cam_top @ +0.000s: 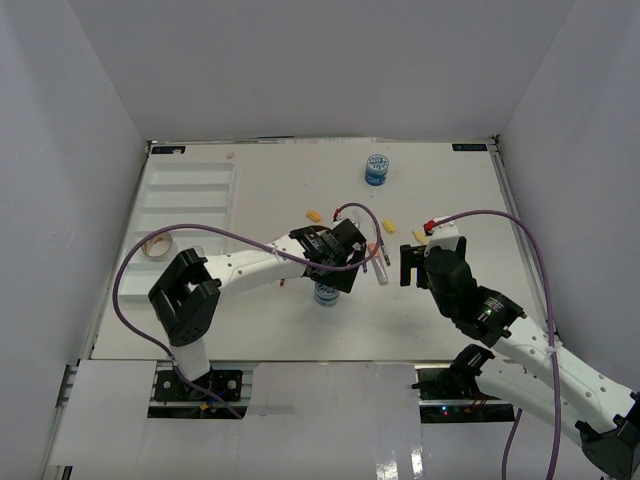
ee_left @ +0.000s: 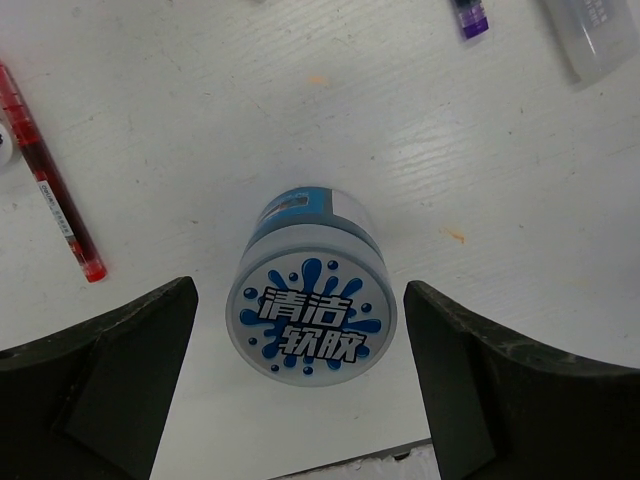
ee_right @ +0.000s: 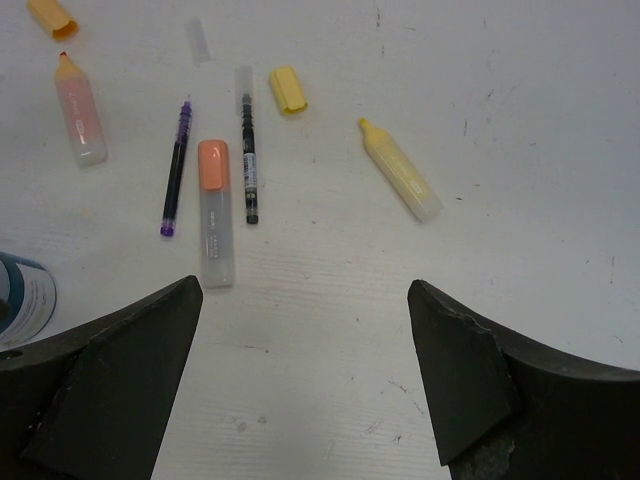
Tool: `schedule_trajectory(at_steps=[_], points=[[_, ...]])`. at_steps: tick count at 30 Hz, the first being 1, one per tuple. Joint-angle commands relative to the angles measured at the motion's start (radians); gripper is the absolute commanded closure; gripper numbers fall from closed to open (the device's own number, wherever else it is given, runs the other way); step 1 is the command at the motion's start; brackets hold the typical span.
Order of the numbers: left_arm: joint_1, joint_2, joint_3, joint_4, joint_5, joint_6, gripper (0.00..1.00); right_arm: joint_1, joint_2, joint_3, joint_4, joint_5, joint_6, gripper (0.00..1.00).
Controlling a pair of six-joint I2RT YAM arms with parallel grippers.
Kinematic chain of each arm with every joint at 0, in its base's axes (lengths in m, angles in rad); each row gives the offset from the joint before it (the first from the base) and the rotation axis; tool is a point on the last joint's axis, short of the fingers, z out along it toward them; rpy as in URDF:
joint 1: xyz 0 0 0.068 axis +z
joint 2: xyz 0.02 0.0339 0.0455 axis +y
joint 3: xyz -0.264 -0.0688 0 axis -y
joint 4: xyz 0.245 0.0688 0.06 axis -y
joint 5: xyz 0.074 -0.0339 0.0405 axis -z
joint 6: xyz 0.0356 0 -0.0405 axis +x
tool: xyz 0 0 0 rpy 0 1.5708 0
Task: Sort the stationery into containers
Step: Pick up the stationery from the center of the board, then place the stationery in the storage box.
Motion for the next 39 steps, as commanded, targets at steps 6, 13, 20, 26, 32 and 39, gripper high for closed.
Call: schedule_trajectory(at_steps=[6,13,20,26,32,39], points=[[-0.002,0.009,0.009,0.015,-0.018,-0.012,0.18,-0.006,-0.013,-0.012,0.018,-0.007,0.026,0.10],[-0.002,-0.031,0.007,0.009,-0.002,-0.029,0.44,-0.006,-0.010,-0.010,0.020,-0.015,0.031,0.10],[0.178,-0.102,0.082,-0.060,-0.022,-0.001,0.55,-0.006,-0.002,0.013,0.021,-0.060,0.026,0.10],[0.491,-0.088,0.269,-0.104,-0.015,0.103,0.55,-0.006,0.048,0.051,0.033,-0.122,0.005,0.10],[0.748,0.024,0.559,-0.075,-0.021,0.189,0.55,-0.007,0.105,0.074,0.072,-0.202,-0.040,0.10],[0.943,0.249,0.851,-0.057,-0.007,0.210,0.56,-0.007,0.205,0.100,0.110,-0.330,-0.041,0.10]])
